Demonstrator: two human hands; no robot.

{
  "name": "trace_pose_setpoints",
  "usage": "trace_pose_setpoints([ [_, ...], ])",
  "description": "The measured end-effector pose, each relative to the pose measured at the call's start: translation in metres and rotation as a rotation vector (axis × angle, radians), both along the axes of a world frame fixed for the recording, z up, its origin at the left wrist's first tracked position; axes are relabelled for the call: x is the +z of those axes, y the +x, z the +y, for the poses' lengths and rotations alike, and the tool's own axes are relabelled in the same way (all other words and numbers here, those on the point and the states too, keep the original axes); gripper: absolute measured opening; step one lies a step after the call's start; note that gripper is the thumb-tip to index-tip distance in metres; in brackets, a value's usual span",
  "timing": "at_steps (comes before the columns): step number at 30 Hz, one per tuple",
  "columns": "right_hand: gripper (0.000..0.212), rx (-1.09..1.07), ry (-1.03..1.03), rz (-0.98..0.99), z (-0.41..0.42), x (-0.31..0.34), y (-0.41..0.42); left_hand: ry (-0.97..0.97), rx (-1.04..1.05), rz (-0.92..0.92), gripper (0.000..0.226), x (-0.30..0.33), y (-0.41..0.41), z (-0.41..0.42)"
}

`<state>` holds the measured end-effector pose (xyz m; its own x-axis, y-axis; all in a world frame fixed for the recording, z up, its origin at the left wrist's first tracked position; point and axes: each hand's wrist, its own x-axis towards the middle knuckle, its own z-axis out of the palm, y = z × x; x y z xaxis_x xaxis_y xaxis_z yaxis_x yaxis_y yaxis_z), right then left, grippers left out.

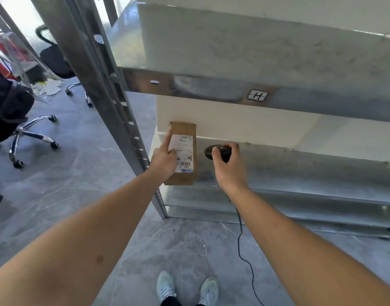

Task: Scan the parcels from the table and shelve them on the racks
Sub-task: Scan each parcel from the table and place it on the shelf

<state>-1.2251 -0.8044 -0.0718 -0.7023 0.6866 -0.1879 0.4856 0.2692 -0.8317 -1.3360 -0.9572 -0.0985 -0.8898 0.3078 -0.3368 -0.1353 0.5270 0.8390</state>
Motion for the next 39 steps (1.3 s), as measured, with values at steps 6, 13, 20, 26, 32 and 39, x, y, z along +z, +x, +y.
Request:
trace_pose_setpoints([
  [6,0.039,-0.018,-0.036,0.010,0.003,0.000,-0.003,-0.411,-0.244,0.337,0.058,0.001,0.005,0.008],
  [13,0.038,-0.007,-0.036,-0.006,0.000,-0.002,-0.010,-0.690,-0.538,0.446,0.087,0.011,0.008,0.019],
  [20,0.038,0.007,-0.070,-0.001,-0.006,-0.001,-0.015,-0.743,-0.567,0.456,0.086,0.007,-0.003,0.006],
  [26,0.038,-0.017,-0.058,0.000,-0.006,0.004,-0.016,-0.755,-0.594,0.471,0.086,0.006,-0.004,0.008],
  [32,0.041,-0.064,-0.051,0.037,0.000,0.010,-0.002,-0.744,-0.643,0.571,0.078,0.019,-0.003,0.012],
  [39,0.041,-0.194,-0.027,0.114,0.014,0.032,0.043,-0.686,-0.740,0.698,0.055,0.062,0.028,0.045],
])
